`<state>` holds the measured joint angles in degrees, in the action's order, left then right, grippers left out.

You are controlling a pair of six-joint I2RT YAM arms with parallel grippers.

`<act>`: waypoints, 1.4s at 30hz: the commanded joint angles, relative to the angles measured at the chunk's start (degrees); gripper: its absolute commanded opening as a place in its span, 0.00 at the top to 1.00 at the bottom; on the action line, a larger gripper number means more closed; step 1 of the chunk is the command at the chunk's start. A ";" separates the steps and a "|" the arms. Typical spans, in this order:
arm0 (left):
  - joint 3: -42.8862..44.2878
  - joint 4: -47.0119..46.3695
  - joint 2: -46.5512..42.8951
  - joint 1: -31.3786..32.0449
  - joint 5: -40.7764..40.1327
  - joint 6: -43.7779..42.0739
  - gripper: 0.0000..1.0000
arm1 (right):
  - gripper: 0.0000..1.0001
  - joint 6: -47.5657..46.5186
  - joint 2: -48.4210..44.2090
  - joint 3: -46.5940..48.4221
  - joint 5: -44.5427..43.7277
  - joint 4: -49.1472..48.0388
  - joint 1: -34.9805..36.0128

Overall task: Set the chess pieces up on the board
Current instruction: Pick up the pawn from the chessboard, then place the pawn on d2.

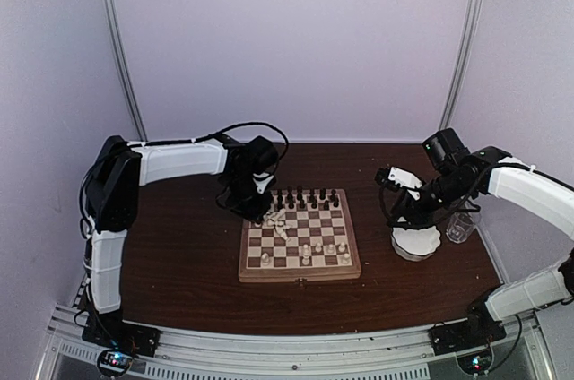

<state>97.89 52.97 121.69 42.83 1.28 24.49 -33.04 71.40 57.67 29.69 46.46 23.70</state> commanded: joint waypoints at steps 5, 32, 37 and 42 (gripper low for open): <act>0.71 3.76 -7.36 -0.39 -1.95 -1.88 0.89 | 0.61 -0.36 -0.47 -0.54 -0.60 -0.71 -0.32; 2.07 -0.18 -6.12 11.48 4.55 -3.34 0.88 | 0.61 -0.80 -0.79 -0.71 -0.80 -0.73 -0.32; 4.46 -0.15 -2.86 11.50 2.22 -3.98 0.88 | 0.61 -0.88 -1.00 -0.98 -1.02 -0.86 -0.32; 5.49 -0.17 -0.10 11.47 2.96 -4.01 0.88 | 0.61 -0.80 -0.44 -0.91 -0.93 -0.84 -0.32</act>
<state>101.30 53.89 119.94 54.13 4.51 21.43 -33.26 71.40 57.10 29.52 46.41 23.70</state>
